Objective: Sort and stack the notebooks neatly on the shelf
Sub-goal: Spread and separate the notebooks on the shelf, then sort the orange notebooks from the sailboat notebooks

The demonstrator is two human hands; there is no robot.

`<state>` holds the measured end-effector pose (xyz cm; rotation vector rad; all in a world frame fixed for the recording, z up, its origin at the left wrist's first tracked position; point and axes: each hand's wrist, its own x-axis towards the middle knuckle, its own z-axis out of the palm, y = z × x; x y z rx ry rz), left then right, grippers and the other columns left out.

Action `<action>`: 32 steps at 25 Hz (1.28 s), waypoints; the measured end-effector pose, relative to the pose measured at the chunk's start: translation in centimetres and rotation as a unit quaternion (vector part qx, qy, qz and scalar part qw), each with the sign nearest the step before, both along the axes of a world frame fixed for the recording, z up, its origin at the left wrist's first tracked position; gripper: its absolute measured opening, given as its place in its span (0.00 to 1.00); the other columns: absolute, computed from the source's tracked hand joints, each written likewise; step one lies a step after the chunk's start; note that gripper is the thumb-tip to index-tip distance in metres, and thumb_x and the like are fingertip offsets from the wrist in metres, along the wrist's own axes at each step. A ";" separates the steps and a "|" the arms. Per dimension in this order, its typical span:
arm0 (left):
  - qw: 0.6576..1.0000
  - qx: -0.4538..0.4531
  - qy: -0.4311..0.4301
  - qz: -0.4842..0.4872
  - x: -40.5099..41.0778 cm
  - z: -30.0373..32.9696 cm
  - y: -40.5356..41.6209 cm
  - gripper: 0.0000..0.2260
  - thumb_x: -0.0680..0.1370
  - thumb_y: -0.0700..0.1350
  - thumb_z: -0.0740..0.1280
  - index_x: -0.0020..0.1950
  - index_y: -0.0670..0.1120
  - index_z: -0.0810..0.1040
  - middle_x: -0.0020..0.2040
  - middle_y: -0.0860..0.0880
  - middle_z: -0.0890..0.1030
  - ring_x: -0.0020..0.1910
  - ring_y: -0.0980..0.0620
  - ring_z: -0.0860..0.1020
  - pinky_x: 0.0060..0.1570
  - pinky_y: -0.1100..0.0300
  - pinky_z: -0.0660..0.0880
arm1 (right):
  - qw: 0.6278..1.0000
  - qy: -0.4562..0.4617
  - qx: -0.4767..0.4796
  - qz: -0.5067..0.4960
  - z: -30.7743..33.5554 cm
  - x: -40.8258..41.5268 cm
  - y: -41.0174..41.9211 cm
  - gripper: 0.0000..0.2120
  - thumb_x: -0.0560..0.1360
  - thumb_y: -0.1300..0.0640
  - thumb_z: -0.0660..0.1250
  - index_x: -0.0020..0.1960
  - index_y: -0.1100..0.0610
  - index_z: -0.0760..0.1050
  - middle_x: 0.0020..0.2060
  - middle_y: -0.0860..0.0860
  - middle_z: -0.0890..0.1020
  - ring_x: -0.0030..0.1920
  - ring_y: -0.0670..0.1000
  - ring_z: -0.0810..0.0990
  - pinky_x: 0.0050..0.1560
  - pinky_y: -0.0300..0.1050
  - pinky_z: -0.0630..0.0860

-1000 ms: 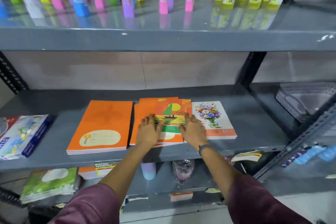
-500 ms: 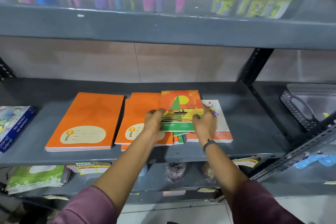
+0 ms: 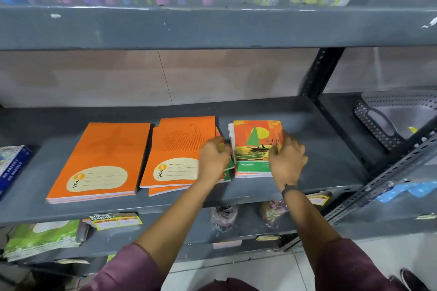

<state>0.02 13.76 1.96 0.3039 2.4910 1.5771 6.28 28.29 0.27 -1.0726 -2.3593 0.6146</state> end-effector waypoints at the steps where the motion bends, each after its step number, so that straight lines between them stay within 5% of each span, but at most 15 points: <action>1: 0.995 -0.069 0.062 0.037 -0.9 -0.1 -1.7 0.12 0.77 0.42 0.62 0.58 0.43 0.77 0.52 0.44 0.82 0.40 0.49 0.77 0.42 0.59 0.72 | 0.999 0.019 0.021 0.032 0.4 -0.6 -1.1 0.23 0.74 0.61 0.61 0.69 0.55 0.69 0.64 0.54 0.77 0.61 0.59 0.74 0.60 0.53 0.70; 4: 0.942 -0.287 0.093 0.143 -3.5 -0.9 -7.4 0.17 0.76 0.48 0.60 0.62 0.42 0.73 0.60 0.38 0.77 0.57 0.38 0.73 0.54 0.47 0.71 | 0.978 0.026 -0.111 0.175 1.1 -3.0 -5.8 0.22 0.76 0.60 0.64 0.70 0.56 0.69 0.55 0.55 0.82 0.44 0.55 0.82 0.42 0.35 0.78; 6: 0.928 -0.337 0.022 0.159 -4.3 -1.3 -9.9 0.19 0.76 0.49 0.60 0.63 0.41 0.71 0.62 0.37 0.74 0.63 0.36 0.68 0.60 0.44 0.67 | 0.945 -0.019 -0.234 0.228 1.1 -4.5 -8.6 0.22 0.77 0.58 0.64 0.70 0.56 0.68 0.55 0.57 0.82 0.40 0.54 0.81 0.38 0.39 0.80; 10: 0.937 -0.320 -0.025 0.137 -5.7 -2.3 -11.6 0.19 0.75 0.49 0.61 0.60 0.38 0.73 0.59 0.37 0.77 0.61 0.36 0.70 0.59 0.46 0.72 | 0.920 -0.024 -0.333 0.206 0.9 -6.4 -10.5 0.23 0.75 0.59 0.66 0.69 0.58 0.69 0.60 0.58 0.80 0.53 0.56 0.81 0.50 0.44 0.77; 14: 0.943 -0.289 -0.070 0.148 -7.0 -2.3 -12.4 0.20 0.70 0.50 0.69 0.56 0.38 0.75 0.58 0.38 0.78 0.60 0.37 0.73 0.56 0.48 0.74 | 0.871 0.021 -0.473 0.134 1.7 -7.4 -9.8 0.08 0.73 0.66 0.67 0.52 0.63 0.78 0.51 0.61 0.83 0.51 0.61 0.83 0.54 0.52 0.81; 15: 0.946 -0.279 -0.075 0.147 -7.4 -2.2 -12.6 0.21 0.69 0.50 0.71 0.56 0.38 0.75 0.58 0.38 0.78 0.59 0.38 0.74 0.54 0.49 0.74 | 0.857 0.021 -0.502 0.111 2.0 -7.6 -9.6 0.03 0.73 0.67 0.66 0.46 0.63 0.77 0.46 0.60 0.83 0.47 0.60 0.83 0.50 0.47 0.82; 18: 0.975 -0.149 -0.096 0.131 -8.1 -2.3 -13.1 0.21 0.69 0.48 0.73 0.55 0.36 0.74 0.54 0.40 0.80 0.56 0.40 0.77 0.47 0.55 0.71 | 0.818 0.019 -0.568 0.091 3.0 -7.7 -9.5 0.08 0.75 0.68 0.64 0.38 0.61 0.72 0.35 0.55 0.77 0.34 0.52 0.77 0.23 0.31 0.75; 20: 0.984 -0.068 -0.107 0.126 -8.0 -2.5 -13.8 0.19 0.71 0.46 0.71 0.56 0.37 0.71 0.53 0.39 0.79 0.57 0.41 0.77 0.51 0.54 0.71 | 0.806 0.022 -0.583 0.101 3.4 -7.8 -10.3 0.04 0.76 0.68 0.62 0.49 0.64 0.75 0.38 0.56 0.78 0.35 0.54 0.76 0.30 0.39 0.78; 23: 0.984 0.009 -0.068 0.162 -8.4 -2.2 -17.5 0.15 0.72 0.45 0.71 0.50 0.43 0.66 0.46 0.42 0.74 0.54 0.38 0.77 0.52 0.51 0.72 | 0.794 0.020 -0.585 0.165 3.2 -8.5 -13.3 0.17 0.76 0.72 0.59 0.64 0.70 0.71 0.45 0.63 0.80 0.37 0.55 0.76 0.36 0.45 0.76; 26: 0.978 -0.017 -0.009 0.208 -10.3 -1.1 -23.9 0.16 0.70 0.47 0.72 0.51 0.42 0.70 0.45 0.41 0.77 0.51 0.39 0.78 0.50 0.50 0.73 | 0.796 -0.021 -0.557 0.238 3.7 -10.1 -18.4 0.19 0.74 0.73 0.60 0.64 0.68 0.71 0.51 0.61 0.79 0.39 0.52 0.77 0.32 0.38 0.76; 29: 0.967 -0.088 0.018 0.240 -11.8 -0.7 -28.9 0.19 0.70 0.49 0.72 0.53 0.38 0.73 0.51 0.38 0.80 0.53 0.39 0.77 0.47 0.54 0.70 | 0.839 -0.050 -0.465 0.278 2.8 -12.3 -23.1 0.18 0.72 0.74 0.63 0.62 0.68 0.73 0.54 0.61 0.80 0.43 0.53 0.78 0.27 0.35 0.75; 32: 0.959 -0.165 0.025 0.228 -11.7 -1.5 -30.6 0.16 0.73 0.49 0.68 0.50 0.37 0.72 0.51 0.35 0.80 0.52 0.37 0.77 0.44 0.51 0.70 | 0.895 -0.101 -0.315 0.299 1.1 -13.3 -26.1 0.15 0.72 0.71 0.65 0.59 0.67 0.77 0.57 0.62 0.81 0.55 0.58 0.81 0.52 0.50 0.81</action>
